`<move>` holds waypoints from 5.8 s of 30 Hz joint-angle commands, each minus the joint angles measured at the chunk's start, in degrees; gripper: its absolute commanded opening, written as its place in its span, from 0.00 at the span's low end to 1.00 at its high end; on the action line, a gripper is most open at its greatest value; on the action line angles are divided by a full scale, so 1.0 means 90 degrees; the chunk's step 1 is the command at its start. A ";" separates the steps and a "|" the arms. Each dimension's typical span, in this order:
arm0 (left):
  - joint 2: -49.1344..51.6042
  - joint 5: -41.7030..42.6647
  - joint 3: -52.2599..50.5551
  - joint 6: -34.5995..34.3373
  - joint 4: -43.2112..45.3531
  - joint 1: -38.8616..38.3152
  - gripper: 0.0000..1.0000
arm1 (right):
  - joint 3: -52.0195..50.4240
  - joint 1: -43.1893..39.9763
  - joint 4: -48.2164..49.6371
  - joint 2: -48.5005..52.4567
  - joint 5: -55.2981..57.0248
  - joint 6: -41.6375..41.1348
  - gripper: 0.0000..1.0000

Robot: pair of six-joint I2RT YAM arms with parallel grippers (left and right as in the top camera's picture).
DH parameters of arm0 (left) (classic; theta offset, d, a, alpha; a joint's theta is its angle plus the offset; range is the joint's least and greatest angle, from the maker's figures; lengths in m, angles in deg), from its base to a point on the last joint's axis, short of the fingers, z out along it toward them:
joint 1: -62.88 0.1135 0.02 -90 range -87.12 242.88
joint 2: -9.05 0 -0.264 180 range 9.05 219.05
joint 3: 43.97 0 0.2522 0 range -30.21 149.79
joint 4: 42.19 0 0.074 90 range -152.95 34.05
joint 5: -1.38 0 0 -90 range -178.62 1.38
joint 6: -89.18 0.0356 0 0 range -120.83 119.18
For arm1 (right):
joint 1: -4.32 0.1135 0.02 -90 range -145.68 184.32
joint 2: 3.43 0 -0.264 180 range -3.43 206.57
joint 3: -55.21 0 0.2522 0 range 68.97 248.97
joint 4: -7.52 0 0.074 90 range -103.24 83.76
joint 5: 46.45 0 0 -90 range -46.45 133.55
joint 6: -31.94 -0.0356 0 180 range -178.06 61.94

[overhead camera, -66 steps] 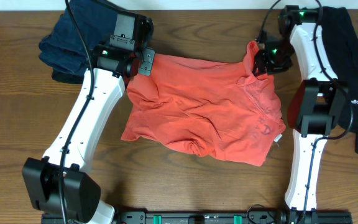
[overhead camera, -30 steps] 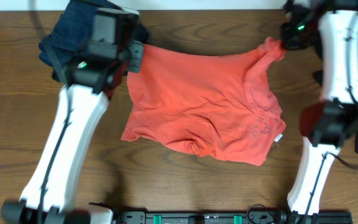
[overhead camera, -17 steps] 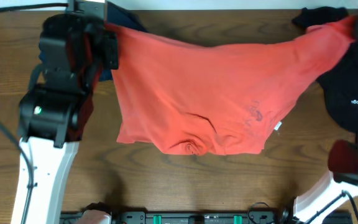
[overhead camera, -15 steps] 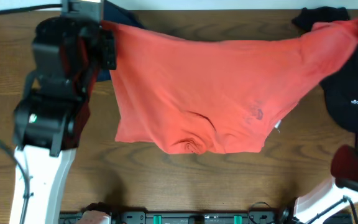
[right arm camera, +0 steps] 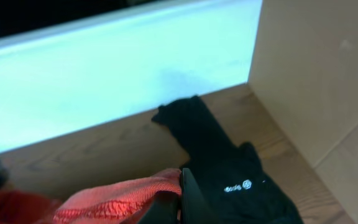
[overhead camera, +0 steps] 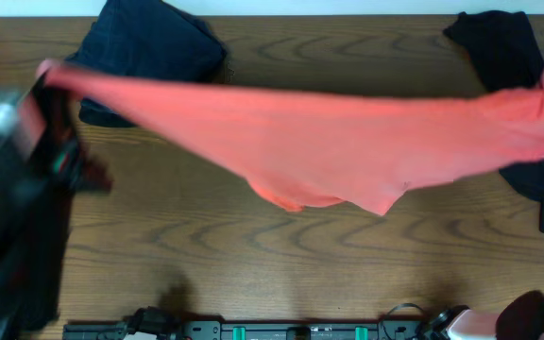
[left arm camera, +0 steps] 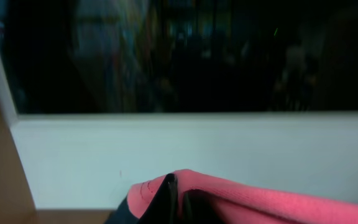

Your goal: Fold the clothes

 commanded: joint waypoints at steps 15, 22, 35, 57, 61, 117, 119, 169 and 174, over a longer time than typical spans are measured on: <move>-0.0527 0.0495 0.0906 -0.0486 -0.0668 0.0039 0.06 | 0.0155 -0.0466 -0.0039 -0.1209 -0.1829 0.0532 0.01; 0.0486 0.0500 0.1532 -0.0486 -0.1343 0.0039 0.06 | 0.0644 -0.0466 -0.0321 -0.1207 -0.1753 0.0678 0.01; 0.2841 0.0423 0.1630 -0.0493 -0.1608 0.0039 0.06 | 0.0440 -0.0061 -0.0852 0.0408 -0.1447 0.1239 0.01; 0.6868 0.0423 0.1630 -0.0512 0.0828 0.0039 0.06 | 0.0425 0.2883 0.1702 0.4745 0.0741 0.0782 0.01; 0.7502 0.0425 0.1630 -0.0512 0.1299 0.0039 0.06 | 0.0425 0.3191 0.2110 0.5326 0.0954 0.0729 0.01; 0.5493 0.0476 0.1404 -0.0872 -0.4221 -0.0104 0.98 | 0.0372 0.4124 -0.0857 0.3866 0.1515 -0.0471 0.99; 0.5496 0.0476 0.1013 -0.0874 -0.4255 -0.0104 0.98 | 0.0294 0.4172 -0.0857 0.3866 0.1513 -0.0471 0.99; 0.6615 0.0639 -0.3517 -0.2749 0.0631 -0.0005 0.37 | 0.0209 0.4908 -0.0857 0.3874 0.1518 -0.0495 0.87; 0.6618 0.0639 -0.3517 -0.2718 0.0636 0.0010 0.06 | 0.0209 0.4908 -0.0857 0.3874 0.1518 -0.0495 0.86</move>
